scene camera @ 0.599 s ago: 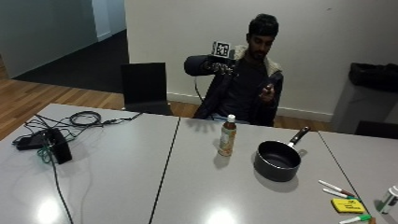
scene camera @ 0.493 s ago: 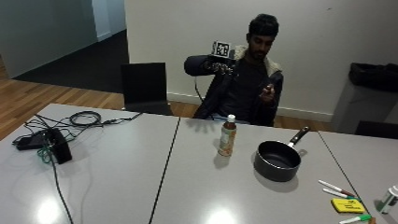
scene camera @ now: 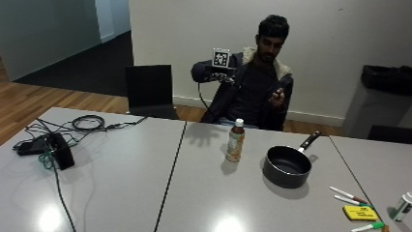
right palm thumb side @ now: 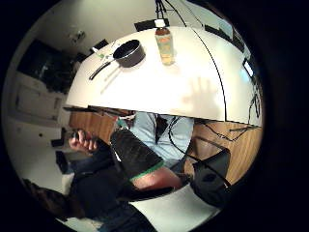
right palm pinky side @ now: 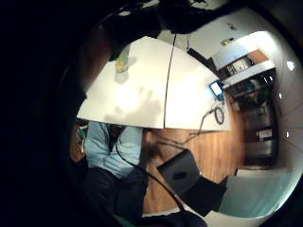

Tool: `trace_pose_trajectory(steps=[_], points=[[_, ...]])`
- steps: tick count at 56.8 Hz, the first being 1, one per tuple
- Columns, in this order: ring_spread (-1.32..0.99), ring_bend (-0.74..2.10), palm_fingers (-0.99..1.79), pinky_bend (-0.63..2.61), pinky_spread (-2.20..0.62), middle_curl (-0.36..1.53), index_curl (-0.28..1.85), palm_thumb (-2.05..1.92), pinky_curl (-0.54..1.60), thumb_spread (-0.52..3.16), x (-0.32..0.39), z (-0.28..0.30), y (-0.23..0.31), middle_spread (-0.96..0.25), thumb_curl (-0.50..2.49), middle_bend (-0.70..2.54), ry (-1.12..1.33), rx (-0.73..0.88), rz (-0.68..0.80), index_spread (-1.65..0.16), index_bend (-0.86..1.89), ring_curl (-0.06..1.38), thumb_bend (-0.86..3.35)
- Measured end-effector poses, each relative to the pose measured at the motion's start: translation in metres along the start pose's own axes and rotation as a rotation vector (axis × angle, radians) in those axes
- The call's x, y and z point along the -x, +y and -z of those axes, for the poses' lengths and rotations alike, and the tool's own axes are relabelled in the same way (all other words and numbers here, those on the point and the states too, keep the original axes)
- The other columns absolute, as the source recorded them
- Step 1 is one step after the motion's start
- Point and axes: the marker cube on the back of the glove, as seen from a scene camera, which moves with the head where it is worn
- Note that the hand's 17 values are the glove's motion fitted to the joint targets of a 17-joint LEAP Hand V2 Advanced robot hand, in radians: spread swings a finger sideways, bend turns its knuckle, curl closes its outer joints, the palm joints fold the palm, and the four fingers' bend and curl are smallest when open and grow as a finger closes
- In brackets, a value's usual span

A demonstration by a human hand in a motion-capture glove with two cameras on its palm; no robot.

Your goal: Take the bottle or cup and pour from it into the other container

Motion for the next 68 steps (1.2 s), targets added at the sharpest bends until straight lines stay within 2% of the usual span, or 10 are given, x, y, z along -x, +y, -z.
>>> trace_pose_trajectory(steps=[3, 13, 18, 26, 31, 38, 44, 49, 59, 68], points=[[0.18, 0.16, 0.25, 0.62, 0.33, 0.27, 0.25, 0.16, 0.26, 0.93, -0.007, -0.011, -0.017, -0.01, 0.28, 0.2, -0.041, 0.034, -0.079, -0.4, 0.14, 0.15, -0.02], [0.2, 0.18, 0.09, 0.72, 0.34, 0.28, 0.23, 0.19, 0.3, 0.89, -0.025, -0.078, -0.092, 0.04, 0.31, 0.19, -0.266, 0.037, -0.123, -0.39, 0.12, 0.16, -0.03], [0.21, 0.18, 0.02, 0.78, 0.35, 0.29, 0.21, 0.21, 0.31, 0.87, -0.018, -0.13, -0.134, 0.07, 0.32, 0.19, -0.423, -0.049, -0.205, -0.38, 0.11, 0.16, -0.03], [0.24, 0.19, -0.05, 0.84, 0.35, 0.29, 0.2, 0.25, 0.32, 0.83, -0.003, -0.191, -0.197, 0.11, 0.34, 0.18, -0.681, -0.173, -0.039, -0.34, 0.11, 0.17, -0.03], [0.25, 0.2, -0.09, 0.87, 0.36, 0.29, 0.18, 0.28, 0.32, 0.8, 0.017, -0.212, -0.206, 0.14, 0.35, 0.18, -0.89, 0.031, -0.124, -0.31, 0.09, 0.18, -0.03], [0.26, 0.21, -0.09, 0.88, 0.36, 0.29, 0.17, 0.33, 0.32, 0.77, 0.038, -0.23, -0.236, 0.17, 0.36, 0.18, -1.089, -0.037, -0.12, -0.28, 0.1, 0.19, -0.02], [0.24, 0.3, 0.19, 0.87, 0.35, 0.31, 0.18, 0.47, 0.31, 0.76, 0.049, -0.239, -0.258, 0.13, 0.38, 0.25, -1.261, -0.179, -0.13, -0.24, 0.14, 0.22, 0.0], [0.21, 0.37, 0.4, 0.85, 0.33, 0.32, 0.19, 0.58, 0.29, 0.74, 0.052, -0.239, -0.27, 0.07, 0.4, 0.27, -1.367, -0.152, -0.119, -0.25, 0.14, 0.24, 0.01], [-0.07, 0.57, 1.0, 0.61, 0.18, 0.37, 0.24, 0.88, 0.24, 0.7, 0.056, -0.249, -0.265, -0.18, 0.45, 0.39, -1.411, -0.178, -0.088, -0.31, 0.15, 0.31, 0.06], [-0.19, 0.6, 1.09, 0.53, 0.06, 0.4, 0.27, 0.95, 0.26, 0.68, 0.056, -0.245, -0.273, -0.26, 0.46, 0.39, -1.425, -0.135, -0.115, -0.31, 0.12, 0.37, 0.01]])
